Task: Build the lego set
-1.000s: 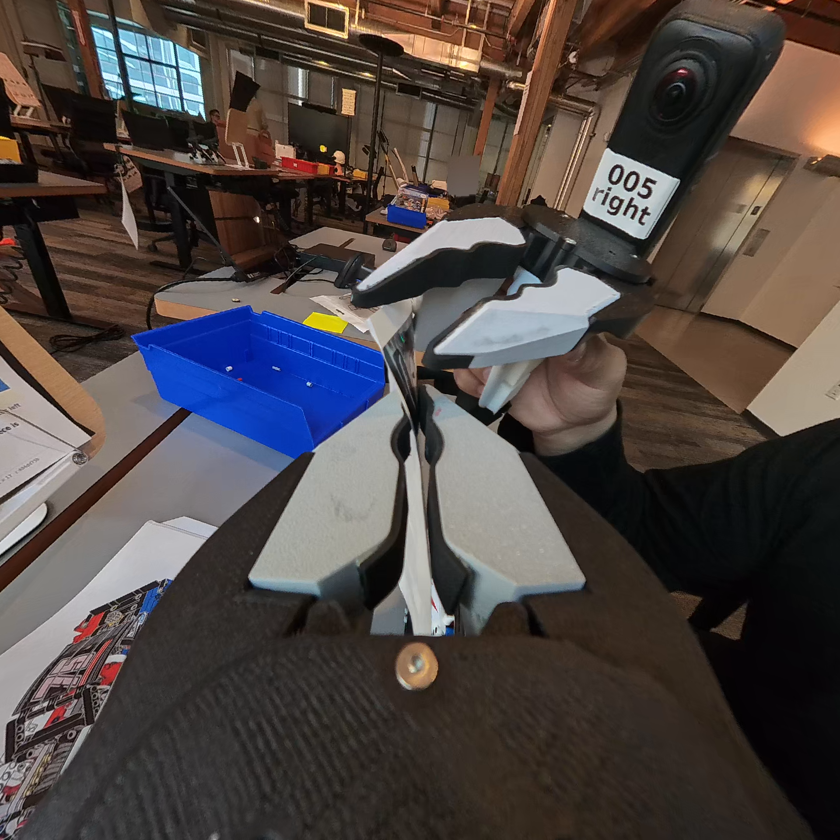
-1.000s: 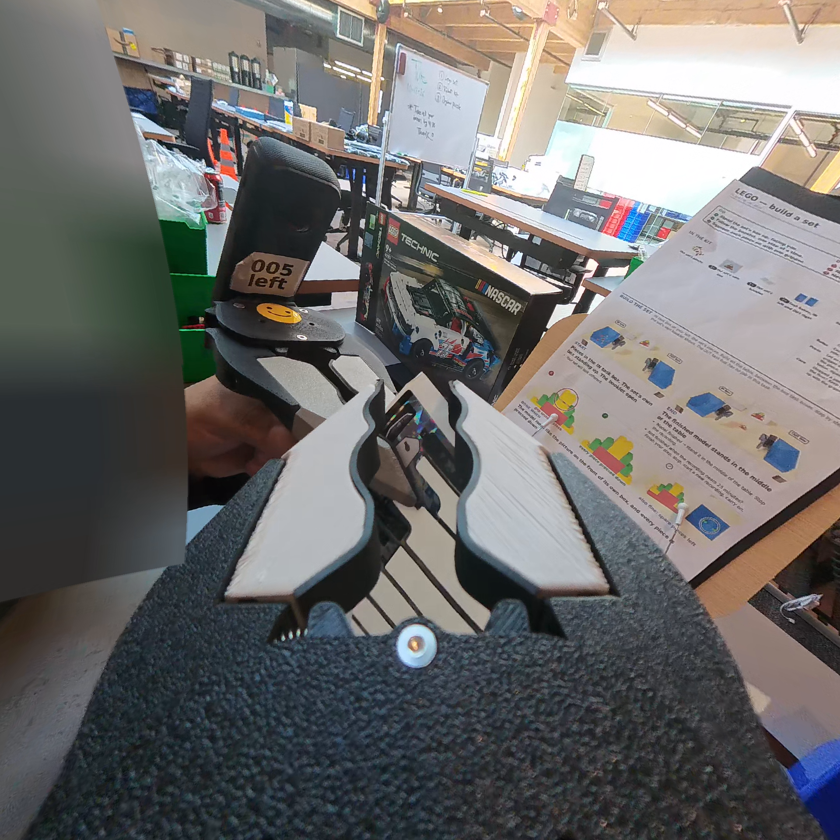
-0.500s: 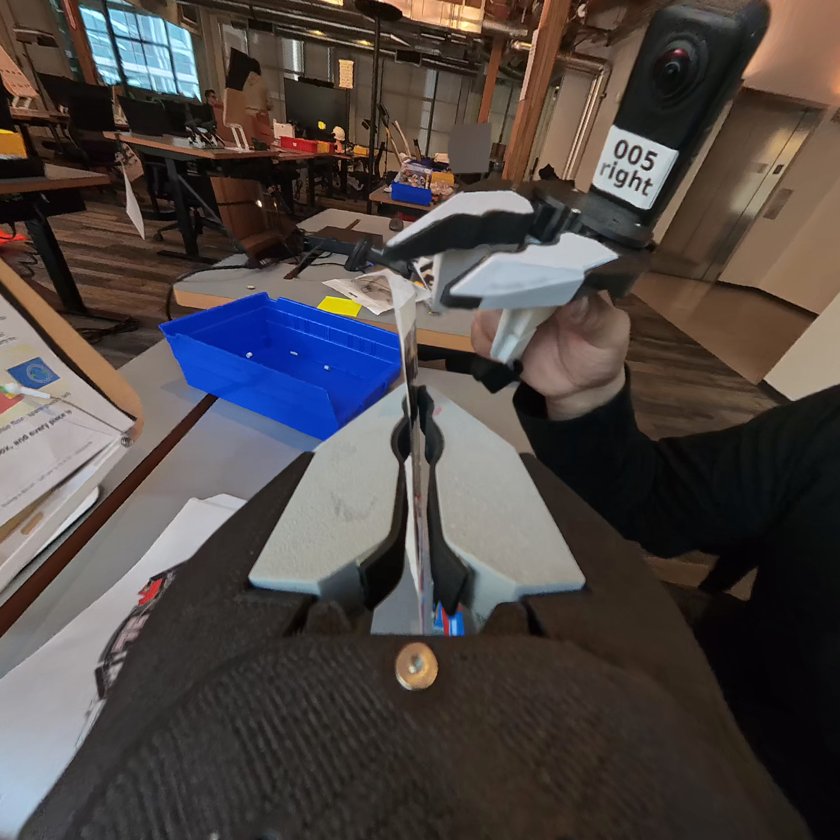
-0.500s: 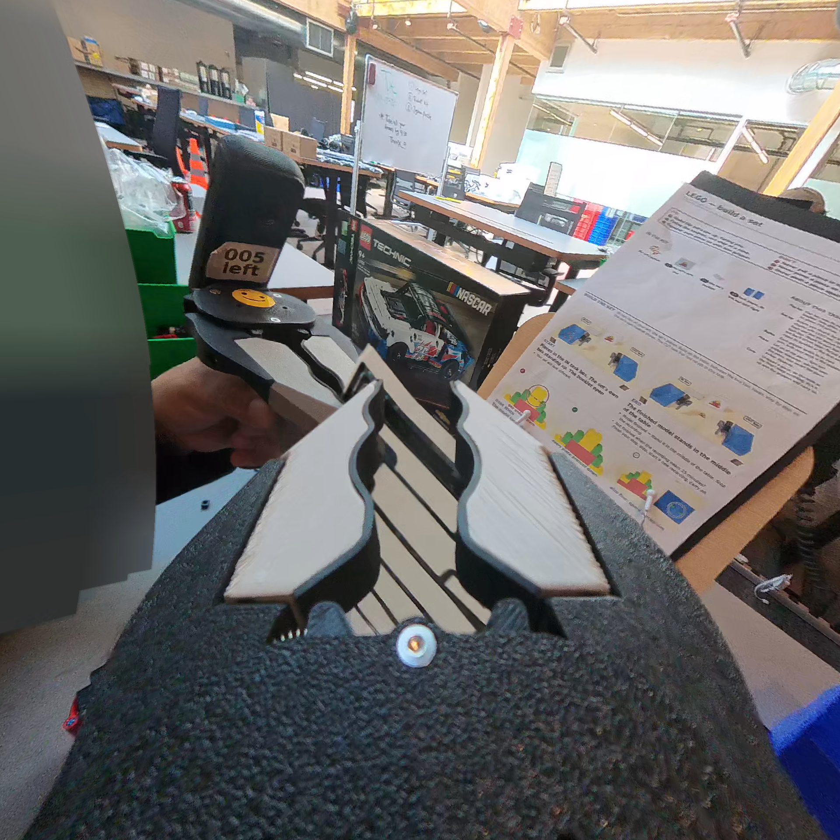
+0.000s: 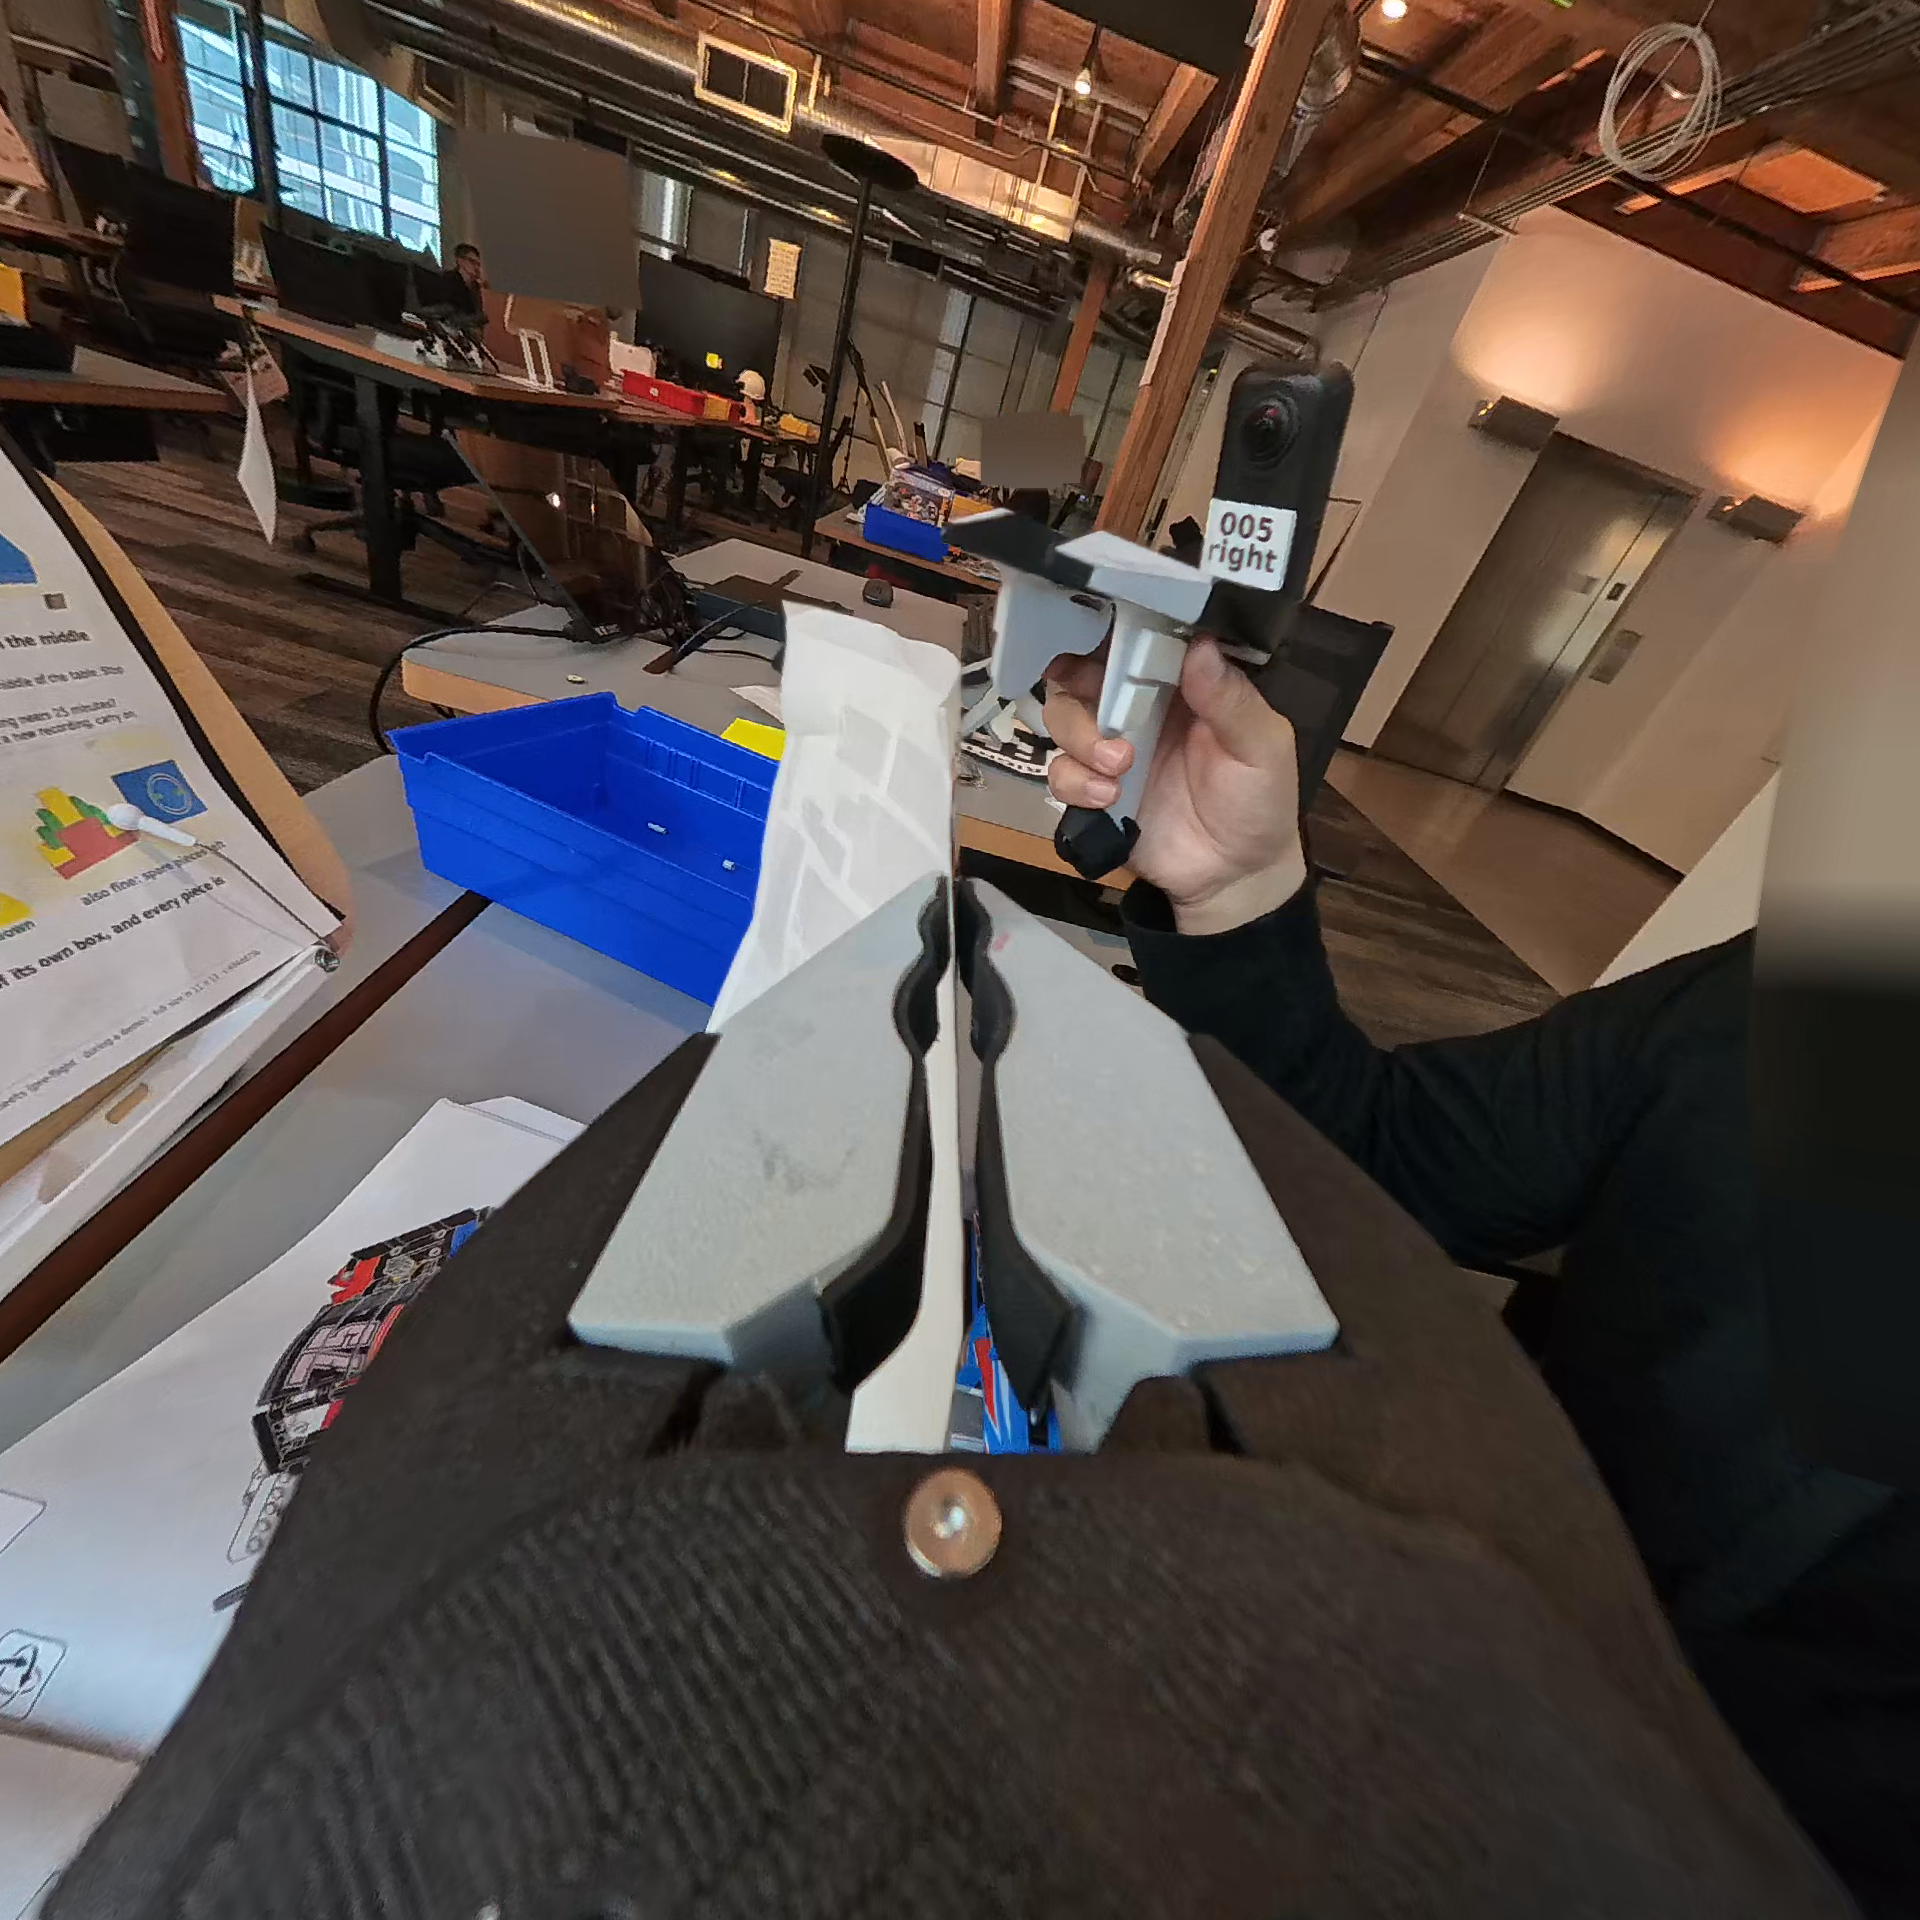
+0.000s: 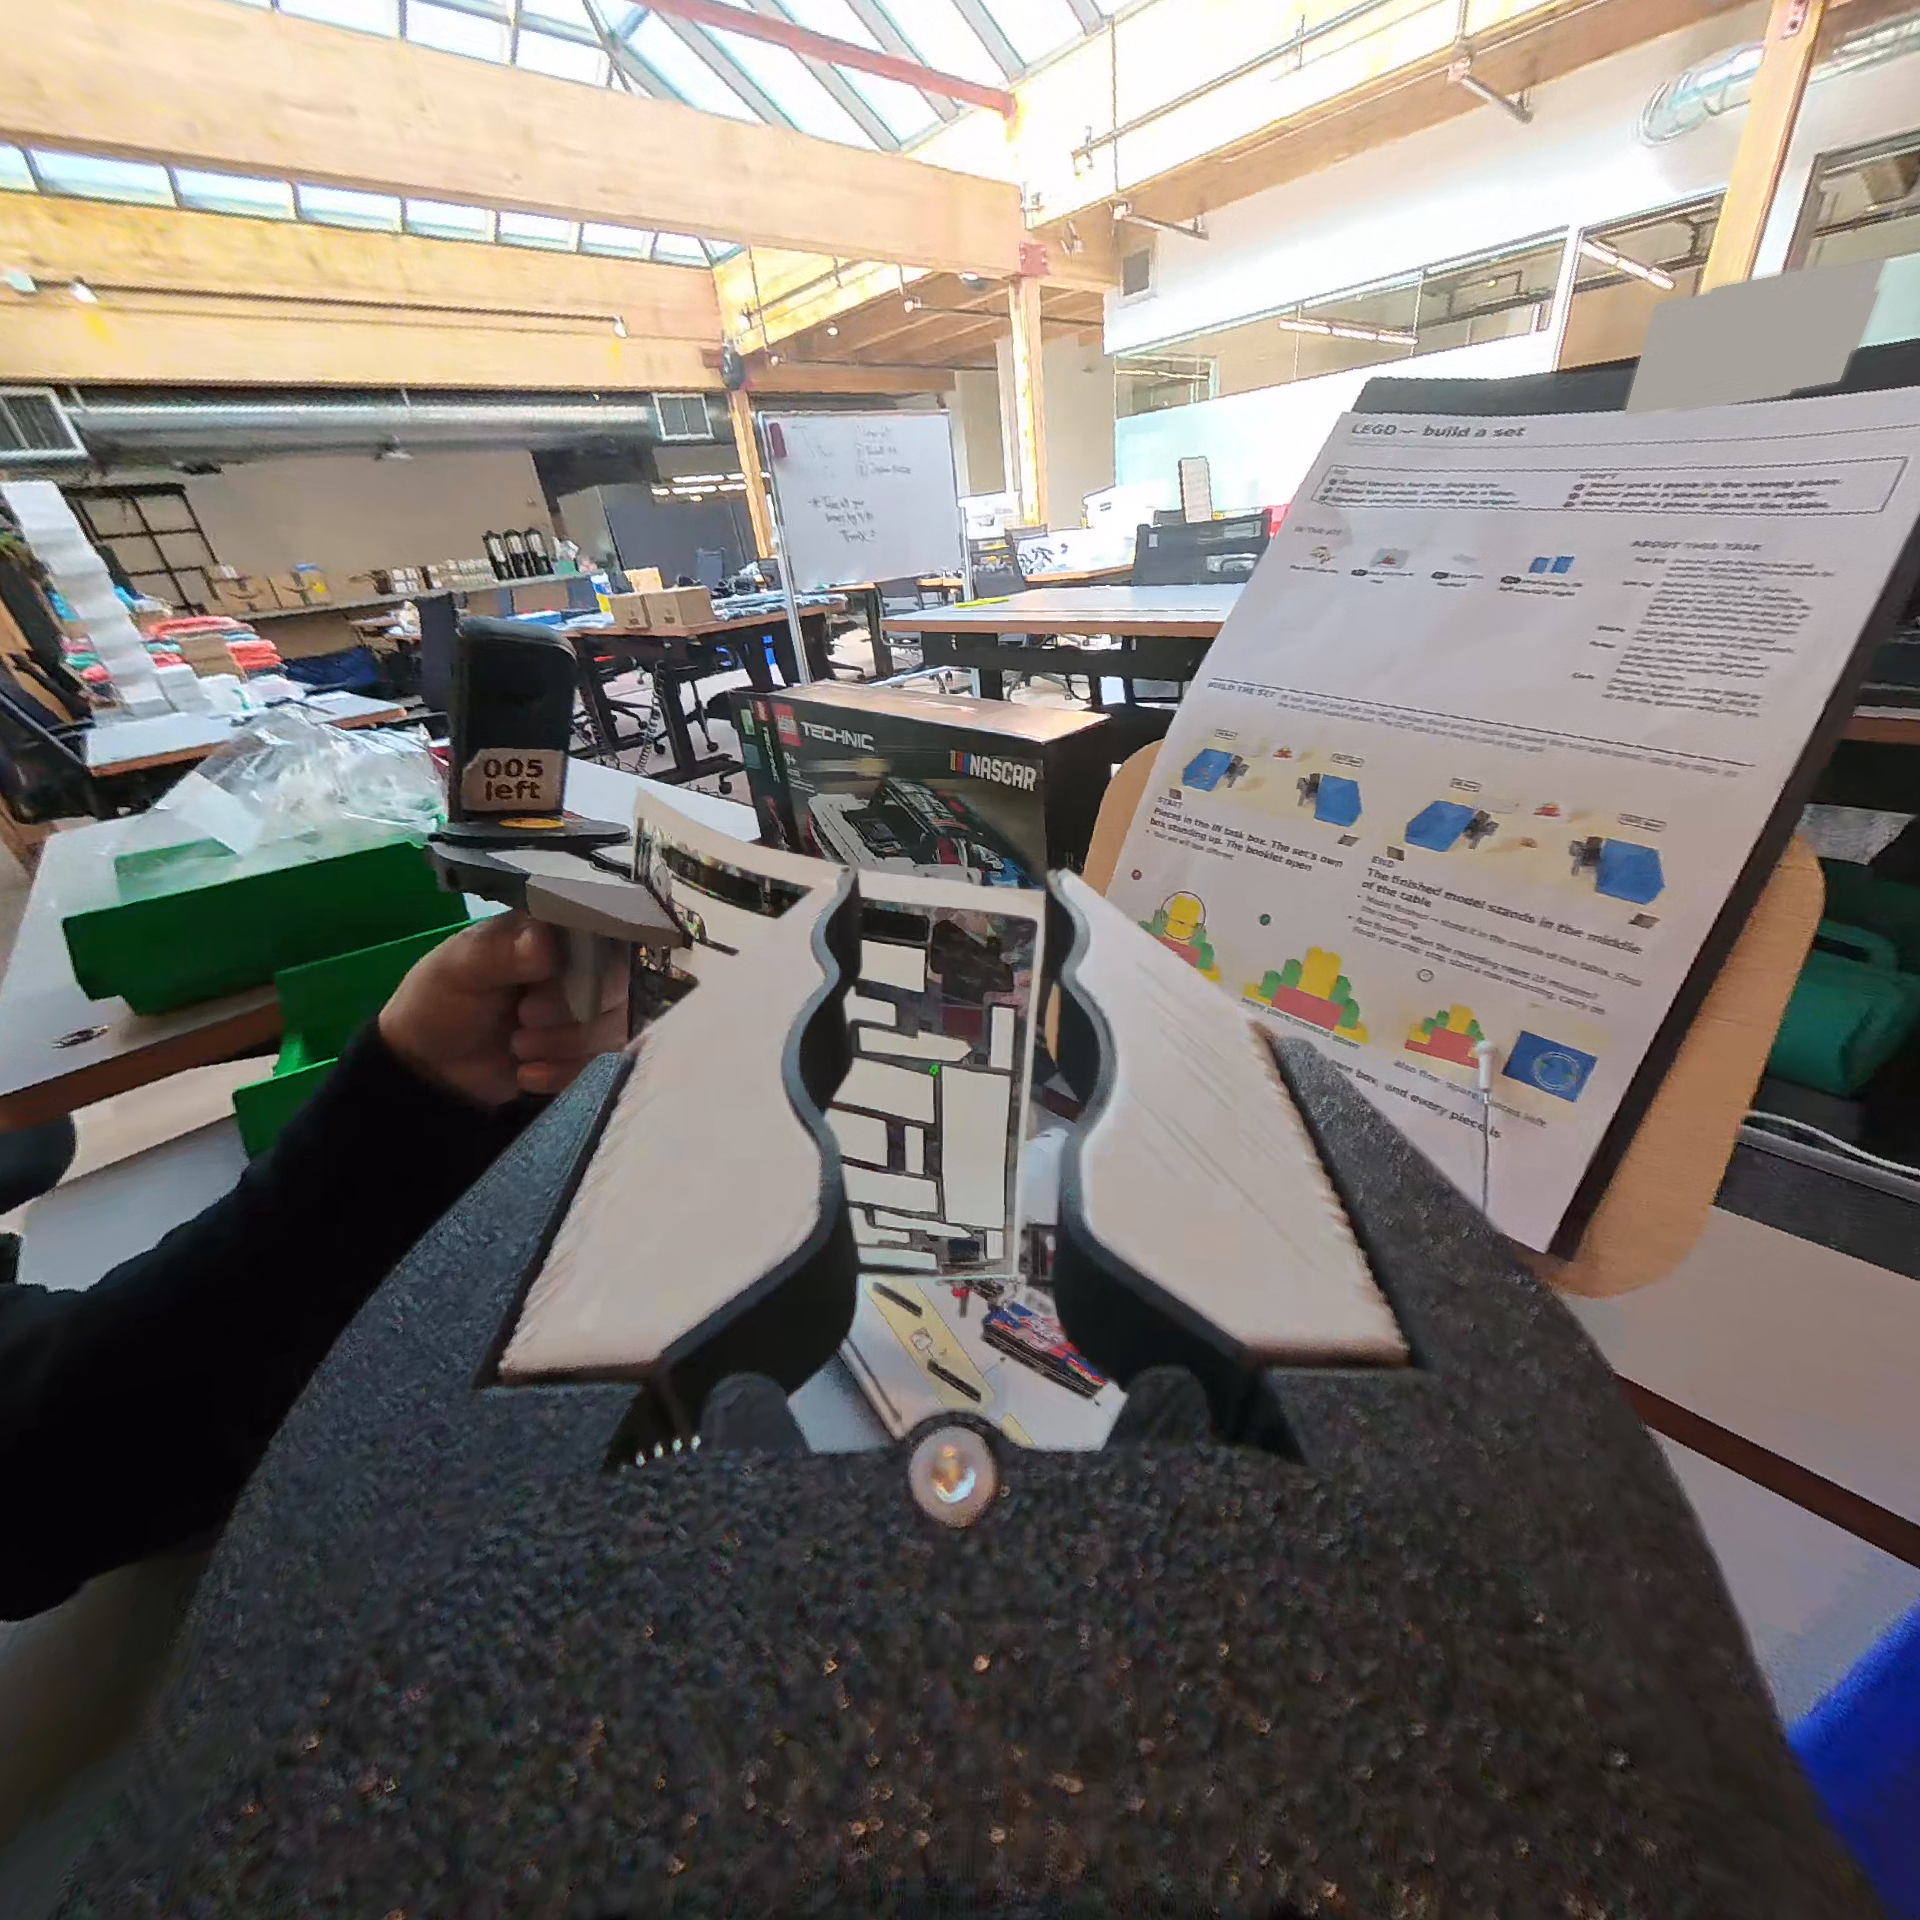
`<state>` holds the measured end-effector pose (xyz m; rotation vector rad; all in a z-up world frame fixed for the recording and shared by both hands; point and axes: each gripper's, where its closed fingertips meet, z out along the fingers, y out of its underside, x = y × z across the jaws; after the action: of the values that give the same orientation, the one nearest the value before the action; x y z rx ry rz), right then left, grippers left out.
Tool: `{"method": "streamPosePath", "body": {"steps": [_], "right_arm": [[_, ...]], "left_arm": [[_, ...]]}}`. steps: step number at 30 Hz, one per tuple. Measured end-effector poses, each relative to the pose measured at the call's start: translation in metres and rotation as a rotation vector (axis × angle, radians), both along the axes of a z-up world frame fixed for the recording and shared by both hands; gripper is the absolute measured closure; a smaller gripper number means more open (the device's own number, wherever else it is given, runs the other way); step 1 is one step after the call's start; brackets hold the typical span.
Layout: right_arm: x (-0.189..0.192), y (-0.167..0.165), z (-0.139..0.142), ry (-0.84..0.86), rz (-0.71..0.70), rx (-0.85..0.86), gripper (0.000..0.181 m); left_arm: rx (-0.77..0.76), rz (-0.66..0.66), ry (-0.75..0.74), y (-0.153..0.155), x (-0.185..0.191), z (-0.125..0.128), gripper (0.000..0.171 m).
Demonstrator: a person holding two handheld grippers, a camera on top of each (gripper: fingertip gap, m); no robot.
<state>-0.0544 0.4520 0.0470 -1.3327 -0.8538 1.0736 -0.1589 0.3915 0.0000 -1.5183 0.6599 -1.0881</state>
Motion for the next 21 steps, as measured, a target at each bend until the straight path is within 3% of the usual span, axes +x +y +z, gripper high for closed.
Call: {"method": "streamPosePath", "body": {"steps": [11,17,21], "right_arm": [[-0.004,0.010,-0.013,-0.027,0.029,-0.035,0.130],[-0.022,0.001,-0.023,-0.037,0.174,-0.036,0.110],[-0.037,-0.013,-0.037,-0.067,0.309,-0.075,0.115]], "left_arm": [[0.000,-0.090,-0.023,-0.015,0.004,0.005,0.171],[-0.003,-0.135,-0.066,-0.021,-0.001,0.010,0.171],[-0.008,-0.152,-0.070,-0.022,0.002,0.010,0.171]]}}
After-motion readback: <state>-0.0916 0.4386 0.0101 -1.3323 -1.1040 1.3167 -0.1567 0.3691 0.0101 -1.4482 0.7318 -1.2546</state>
